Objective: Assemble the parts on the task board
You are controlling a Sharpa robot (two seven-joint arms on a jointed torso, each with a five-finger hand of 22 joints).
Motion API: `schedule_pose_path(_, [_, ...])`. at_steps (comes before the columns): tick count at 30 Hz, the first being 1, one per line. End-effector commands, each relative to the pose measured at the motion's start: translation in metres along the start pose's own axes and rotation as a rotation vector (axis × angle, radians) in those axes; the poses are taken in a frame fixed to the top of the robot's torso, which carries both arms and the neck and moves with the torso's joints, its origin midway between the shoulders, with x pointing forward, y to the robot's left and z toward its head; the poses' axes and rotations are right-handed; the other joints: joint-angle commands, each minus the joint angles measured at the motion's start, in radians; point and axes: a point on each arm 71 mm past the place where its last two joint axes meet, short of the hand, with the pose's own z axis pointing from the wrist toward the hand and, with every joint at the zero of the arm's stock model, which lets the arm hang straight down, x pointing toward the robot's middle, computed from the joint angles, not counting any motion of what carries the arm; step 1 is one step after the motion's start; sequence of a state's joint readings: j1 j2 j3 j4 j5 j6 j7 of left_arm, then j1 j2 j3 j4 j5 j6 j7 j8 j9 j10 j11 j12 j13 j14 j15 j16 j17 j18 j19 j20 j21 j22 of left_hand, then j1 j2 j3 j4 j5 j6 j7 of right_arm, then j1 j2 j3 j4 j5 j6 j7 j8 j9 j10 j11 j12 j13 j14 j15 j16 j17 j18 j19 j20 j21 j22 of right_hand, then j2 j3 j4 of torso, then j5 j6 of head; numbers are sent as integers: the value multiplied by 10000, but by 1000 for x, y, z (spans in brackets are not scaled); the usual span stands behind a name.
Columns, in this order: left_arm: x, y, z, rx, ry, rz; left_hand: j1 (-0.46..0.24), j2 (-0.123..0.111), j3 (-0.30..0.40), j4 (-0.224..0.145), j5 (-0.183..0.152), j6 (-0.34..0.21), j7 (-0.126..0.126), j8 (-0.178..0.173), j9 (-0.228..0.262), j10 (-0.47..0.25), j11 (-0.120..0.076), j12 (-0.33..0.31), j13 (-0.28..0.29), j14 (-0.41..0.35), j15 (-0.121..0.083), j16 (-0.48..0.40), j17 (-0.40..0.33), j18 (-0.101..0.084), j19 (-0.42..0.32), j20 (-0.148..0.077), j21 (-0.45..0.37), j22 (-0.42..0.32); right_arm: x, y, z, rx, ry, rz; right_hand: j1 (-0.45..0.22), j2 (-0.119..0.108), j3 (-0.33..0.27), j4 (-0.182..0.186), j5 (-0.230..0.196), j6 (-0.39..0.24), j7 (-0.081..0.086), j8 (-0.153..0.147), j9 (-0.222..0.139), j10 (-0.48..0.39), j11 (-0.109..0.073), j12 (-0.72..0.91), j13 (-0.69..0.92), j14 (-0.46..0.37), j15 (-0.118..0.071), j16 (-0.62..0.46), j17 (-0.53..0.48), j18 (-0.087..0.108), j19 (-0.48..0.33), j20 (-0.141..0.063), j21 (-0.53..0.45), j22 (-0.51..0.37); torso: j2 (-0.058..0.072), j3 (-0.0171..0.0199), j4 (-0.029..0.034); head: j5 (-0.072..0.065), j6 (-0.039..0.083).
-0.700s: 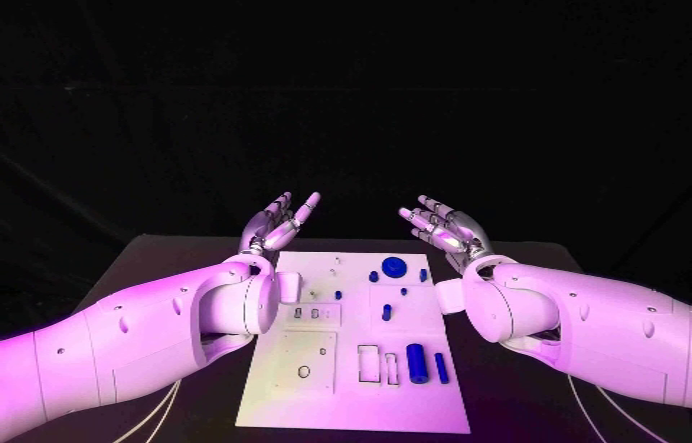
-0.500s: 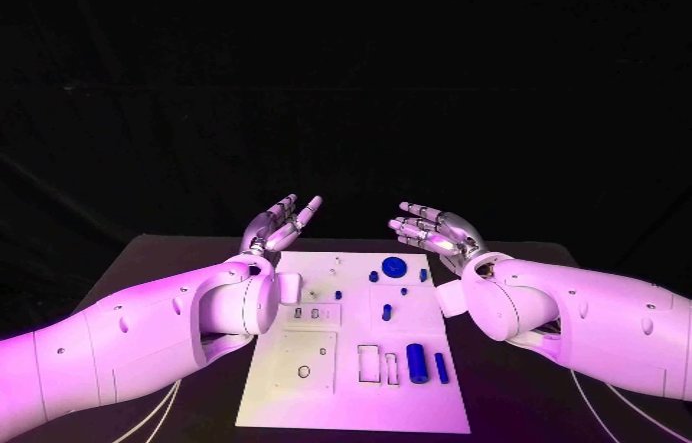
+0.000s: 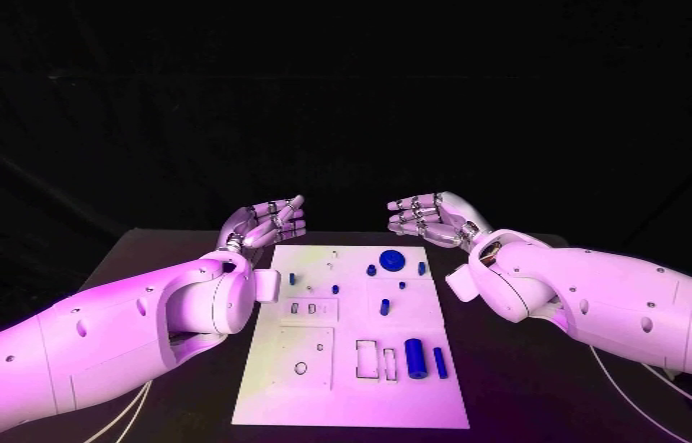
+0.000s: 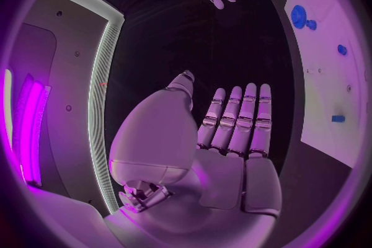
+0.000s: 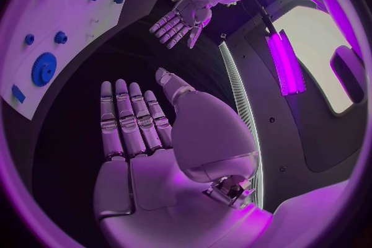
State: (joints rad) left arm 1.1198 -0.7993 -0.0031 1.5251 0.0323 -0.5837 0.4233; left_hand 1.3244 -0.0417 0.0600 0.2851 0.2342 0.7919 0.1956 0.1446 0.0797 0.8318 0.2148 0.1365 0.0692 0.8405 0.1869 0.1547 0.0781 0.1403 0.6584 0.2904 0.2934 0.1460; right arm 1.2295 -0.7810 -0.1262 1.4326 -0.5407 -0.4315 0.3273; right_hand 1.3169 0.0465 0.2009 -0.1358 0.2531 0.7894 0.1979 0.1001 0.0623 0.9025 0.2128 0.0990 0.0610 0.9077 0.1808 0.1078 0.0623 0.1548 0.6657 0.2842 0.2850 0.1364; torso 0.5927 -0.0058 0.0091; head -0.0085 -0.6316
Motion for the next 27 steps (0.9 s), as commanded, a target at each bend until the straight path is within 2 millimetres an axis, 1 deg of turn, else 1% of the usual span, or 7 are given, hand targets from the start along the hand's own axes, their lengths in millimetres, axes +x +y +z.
schedule_pose_path(1, [2, -8, -3, 290, 486, -17, 218, 2, 25, -80, -45, 533, 339, 75, 13, 527, -146, 72, -5, 575, -161, 128, 63, 94, 377, -19, 230, 72, -1, 6, 2, -427, 406, -1536, -54, -233, 508, -178, -28, 1385, 426, -34, 38, 1262, -285, -148, 19, 1430, -348, 88, 31, 299, 1008, -197, 534, 130, 224, -15, 23, -22, 55])
schedule_pose_path(9, [1, -23, -14, 379, 859, -109, 704, 6, -9, -211, -42, 1084, 264, -39, -89, 1316, -334, -64, -6, 1448, -392, 134, 203, 367, 894, -33, 652, 198, -7, 12, 8, -129, 920, -3747, -325, -747, 929, -300, 410, 2189, 33, 17, 78, 2504, -722, -154, 69, 2927, -868, 378, 231, 306, 1965, -682, 1161, 360, 598, -69, 66, -87, 93])
schedule_pose_path(13, [4, -32, -21, 428, 1140, -216, 830, -9, -16, -233, -43, 1299, 212, -90, -109, 1705, -420, -80, 24, 1795, -492, 139, 307, 421, 1163, -80, 913, 297, -8, 19, 11, -146, 1227, -5309, -424, -978, 1076, -346, 558, 2565, -132, 62, 107, 3055, -936, -222, 94, 3642, -1113, 510, 442, 295, 2442, -946, 1565, 552, 837, -98, 130, -170, 115])
schedule_pose_path(17, [9, -37, -27, 407, 1407, -378, 846, -31, -45, -225, -47, 1371, 183, -118, -114, 1803, -443, -120, 25, 1837, -505, 89, 333, 435, 1299, -123, 1048, 351, -5, 26, 13, -255, 1491, -6774, -492, -1180, 1021, -352, 635, 2904, -328, 124, 161, 3416, -1137, -231, 192, 4464, -1388, 799, 775, 303, 3059, -1226, 2123, 843, 1074, -128, 222, -263, 227])
schedule_pose_path(21, [15, -41, -33, 411, 1642, -489, 856, -41, -52, -230, -47, 1389, 175, -122, -114, 1822, -448, -128, 25, 1822, -503, 66, 333, 435, 1311, -129, 1066, 358, -2, 34, 15, -367, 1594, -8043, -610, -1366, 888, -271, 562, 2986, -467, 83, 177, 3445, -1251, -304, 269, 5128, -1583, 1107, 1154, 296, 3530, -1448, 2618, 1123, 1245, -158, 302, -346, 241])
schedule_pose_path(23, [17, -44, -36, 438, 1745, -532, 856, -41, -52, -230, -47, 1389, 175, -122, -114, 1822, -448, -128, 25, 1822, -503, 66, 333, 435, 1311, -129, 1066, 358, 0, 38, 16, -407, 1601, -8673, -657, -1475, 828, -221, 716, 2993, -522, 47, 180, 3372, -1287, -336, 303, 5529, -1684, 1351, 1421, 292, 3805, -1565, 2901, 1286, 1351, -174, 335, -395, 276])
schedule_pose_path(27, [20, -51, -38, 560, 1875, -565, 860, -42, -53, -231, -47, 1394, 173, -123, -114, 1826, -449, -130, 25, 1819, -503, 60, 333, 435, 1315, -130, 1071, 360, 2, 43, 19, -436, 1627, -9456, -695, -1585, 756, -77, 759, 2935, -578, -51, 176, 3117, -1349, -341, 375, 6004, -1810, 1970, 2057, 281, 4245, -1744, 3435, 1613, 1485, -197, 371, -454, 297])
